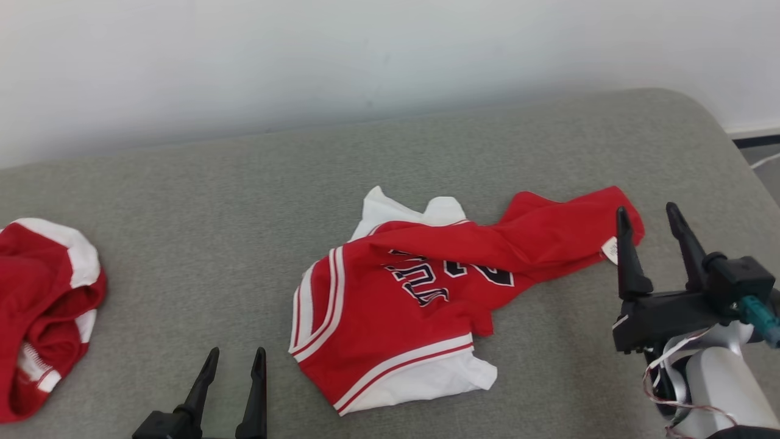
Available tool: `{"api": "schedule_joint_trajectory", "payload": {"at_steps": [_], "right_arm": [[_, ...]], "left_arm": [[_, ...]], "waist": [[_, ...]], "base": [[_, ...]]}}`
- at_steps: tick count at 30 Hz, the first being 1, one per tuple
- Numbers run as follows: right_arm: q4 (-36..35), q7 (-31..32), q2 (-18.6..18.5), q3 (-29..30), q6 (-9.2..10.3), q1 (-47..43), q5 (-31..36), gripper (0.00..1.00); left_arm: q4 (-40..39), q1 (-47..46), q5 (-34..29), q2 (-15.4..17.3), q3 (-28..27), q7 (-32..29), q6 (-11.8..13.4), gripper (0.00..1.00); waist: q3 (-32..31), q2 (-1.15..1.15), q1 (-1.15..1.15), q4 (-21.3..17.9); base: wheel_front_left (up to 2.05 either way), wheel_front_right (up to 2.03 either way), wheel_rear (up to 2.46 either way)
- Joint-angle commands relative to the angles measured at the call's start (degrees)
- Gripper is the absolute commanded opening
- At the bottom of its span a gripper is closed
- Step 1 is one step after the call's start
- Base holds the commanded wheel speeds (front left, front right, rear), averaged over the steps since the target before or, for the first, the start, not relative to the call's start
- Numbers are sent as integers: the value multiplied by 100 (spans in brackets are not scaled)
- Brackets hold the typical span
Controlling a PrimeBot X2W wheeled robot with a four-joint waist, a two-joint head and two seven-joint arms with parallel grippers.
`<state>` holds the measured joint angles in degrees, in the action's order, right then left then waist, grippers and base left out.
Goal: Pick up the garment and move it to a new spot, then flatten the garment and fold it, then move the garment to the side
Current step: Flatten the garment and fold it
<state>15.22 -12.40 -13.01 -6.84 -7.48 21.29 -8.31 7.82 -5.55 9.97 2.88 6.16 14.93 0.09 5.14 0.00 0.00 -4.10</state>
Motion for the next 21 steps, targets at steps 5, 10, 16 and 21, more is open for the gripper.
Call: {"api": "schedule_joint_trajectory", "payload": {"at_steps": [5,10,16,21], "right_arm": [[-276,-178,188,-190,-3,-338,76,100],[-281,-231,319,-280,-3,-515,77,100],[-214,-261,407,-349,-3,-523,13,100],[-183,-277,474,-493,-3,-465,7,100]], "left_arm": [[158,-107,-72,3,-51,19,-93,100],[281,-144,-55,4,-27,19,-184,100],[635,-274,-91,3,-34,19,-251,100],[957,-393,-142,19,-107,19,-327,100]], "waist": [[87,0,0,-391],[102,0,0,-524],[166,0,0,-671],[232,0,0,-784]], "base": [[0,0,0],[0,0,0],[0,0,0],[0,0,0]]}}
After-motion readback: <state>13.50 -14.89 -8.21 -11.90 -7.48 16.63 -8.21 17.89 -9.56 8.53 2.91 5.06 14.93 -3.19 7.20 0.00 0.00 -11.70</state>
